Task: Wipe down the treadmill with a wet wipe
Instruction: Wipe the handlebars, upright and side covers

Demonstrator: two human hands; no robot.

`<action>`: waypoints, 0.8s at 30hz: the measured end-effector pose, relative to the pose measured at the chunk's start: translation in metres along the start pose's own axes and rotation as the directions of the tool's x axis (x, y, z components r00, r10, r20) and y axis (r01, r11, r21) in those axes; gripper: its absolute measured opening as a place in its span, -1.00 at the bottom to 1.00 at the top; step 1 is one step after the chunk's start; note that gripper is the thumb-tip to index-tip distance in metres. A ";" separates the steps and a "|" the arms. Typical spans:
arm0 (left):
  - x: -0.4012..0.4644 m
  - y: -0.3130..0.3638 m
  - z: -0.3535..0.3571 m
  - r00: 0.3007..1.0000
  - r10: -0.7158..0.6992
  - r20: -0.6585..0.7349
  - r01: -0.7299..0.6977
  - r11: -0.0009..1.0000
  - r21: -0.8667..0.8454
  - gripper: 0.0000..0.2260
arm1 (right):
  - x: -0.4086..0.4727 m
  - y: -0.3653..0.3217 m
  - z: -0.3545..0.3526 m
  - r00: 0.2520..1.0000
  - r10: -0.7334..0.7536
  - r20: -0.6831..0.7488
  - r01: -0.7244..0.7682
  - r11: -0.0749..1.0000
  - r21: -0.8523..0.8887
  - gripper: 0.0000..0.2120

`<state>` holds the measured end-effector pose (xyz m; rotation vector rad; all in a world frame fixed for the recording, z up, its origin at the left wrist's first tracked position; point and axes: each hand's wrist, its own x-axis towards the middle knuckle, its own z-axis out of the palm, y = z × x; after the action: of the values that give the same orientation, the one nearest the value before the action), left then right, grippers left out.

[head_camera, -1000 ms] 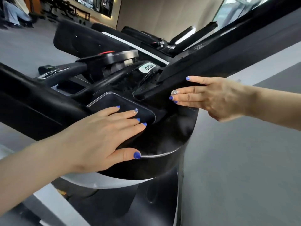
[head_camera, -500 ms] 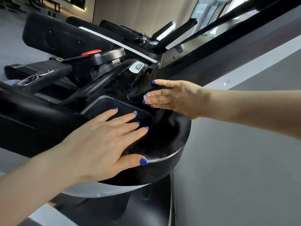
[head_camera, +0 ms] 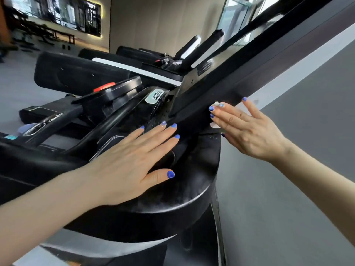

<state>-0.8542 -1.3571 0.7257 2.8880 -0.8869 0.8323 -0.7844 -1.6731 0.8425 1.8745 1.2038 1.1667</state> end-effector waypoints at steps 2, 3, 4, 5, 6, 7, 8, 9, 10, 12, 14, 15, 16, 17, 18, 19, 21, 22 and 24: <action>0.016 -0.001 -0.008 0.999 0.019 -0.047 -0.019 1.000 0.000 -0.28 | 0.000 -0.008 0.009 0.995 0.063 -0.083 -0.060 0.998 0.034 -0.56; 0.024 -0.001 -0.015 0.996 0.038 -0.076 -0.039 0.999 -0.002 -0.31 | 0.000 -0.012 0.013 0.989 0.092 -0.112 -0.087 0.995 0.052 -0.55; 0.031 -0.001 -0.020 0.992 0.058 -0.108 -0.058 0.998 0.006 -0.32 | -0.001 -0.015 0.017 0.985 0.118 -0.126 -0.109 0.991 0.071 -0.53; 0.036 -0.002 -0.023 0.988 0.077 -0.136 -0.074 0.997 0.025 -0.33 | -0.002 -0.018 0.020 0.980 0.145 -0.139 -0.131 0.986 0.100 -0.53; 0.041 -0.005 -0.025 0.983 0.097 -0.159 -0.090 0.995 0.050 -0.33 | -0.004 -0.020 0.022 0.976 0.164 -0.141 -0.147 0.981 0.123 -0.54; 0.045 -0.008 -0.024 0.982 0.100 -0.162 -0.089 0.993 0.077 -0.33 | -0.005 -0.021 0.023 0.975 0.173 -0.140 -0.154 0.979 0.137 -0.55; 0.050 -0.012 -0.022 0.982 0.098 -0.161 -0.085 0.993 0.088 -0.33 | -0.005 -0.021 0.023 0.975 0.173 -0.137 -0.154 0.978 0.140 -0.56; 0.055 -0.016 -0.019 0.983 0.095 -0.155 -0.083 0.993 0.085 -0.34 | -0.005 -0.019 0.024 0.977 0.168 -0.133 -0.150 0.979 0.140 -0.57; 0.059 -0.018 -0.015 0.983 0.095 -0.154 -0.084 0.993 0.078 -0.34 | -0.003 -0.017 0.023 0.978 0.163 -0.127 -0.145 0.980 0.137 -0.58; 0.065 -0.021 -0.003 0.980 0.101 -0.170 -0.094 0.994 0.054 -0.34 | 0.005 -0.012 0.021 0.980 0.150 -0.128 -0.134 0.983 0.126 -0.58; 0.068 -0.024 0.005 0.972 0.116 -0.203 -0.110 0.993 0.043 -0.34 | 0.017 -0.006 0.017 0.983 0.121 -0.140 -0.105 0.988 0.115 -0.58; 0.068 -0.026 0.008 0.967 0.139 -0.214 -0.130 0.990 0.058 -0.34 | 0.023 -0.003 0.014 0.984 0.103 -0.148 -0.087 0.990 0.110 -0.57; 0.068 -0.030 0.009 0.960 0.163 -0.229 -0.149 0.986 0.077 -0.34 | 0.028 0.001 0.011 0.983 0.093 -0.160 -0.076 0.991 0.106 -0.56; 0.069 -0.033 0.010 0.956 0.177 -0.235 -0.160 0.983 0.089 -0.34 | 0.030 0.007 0.008 0.981 0.092 -0.172 -0.076 0.992 0.099 -0.56; 0.069 -0.035 0.011 0.954 0.177 -0.241 -0.160 0.983 0.088 -0.34 | 0.031 0.012 0.006 0.978 0.098 -0.185 -0.082 0.993 0.088 -0.57; 0.069 -0.036 0.013 0.954 0.168 -0.248 -0.155 0.985 0.072 -0.34 | 0.031 0.014 0.005 0.975 0.107 -0.194 -0.093 0.993 0.079 -0.58; 0.070 -0.037 0.016 0.952 0.159 -0.261 -0.154 0.987 0.043 -0.34 | 0.035 0.010 0.004 0.974 0.122 -0.192 -0.107 0.991 0.085 -0.57; 0.070 -0.037 0.017 0.951 0.165 -0.262 -0.159 0.986 0.045 -0.34 | 0.040 0.003 0.006 0.976 0.115 -0.185 -0.099 0.991 0.096 -0.56; 0.070 -0.038 0.017 0.952 0.166 -0.257 -0.160 0.986 0.045 -0.35 | 0.050 -0.011 0.010 0.983 0.072 -0.167 -0.054 0.992 0.111 -0.53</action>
<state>-0.7774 -1.3638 0.7512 2.6637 -1.1002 1.2087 -0.7694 -1.6233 0.8460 1.9345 1.3306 1.3451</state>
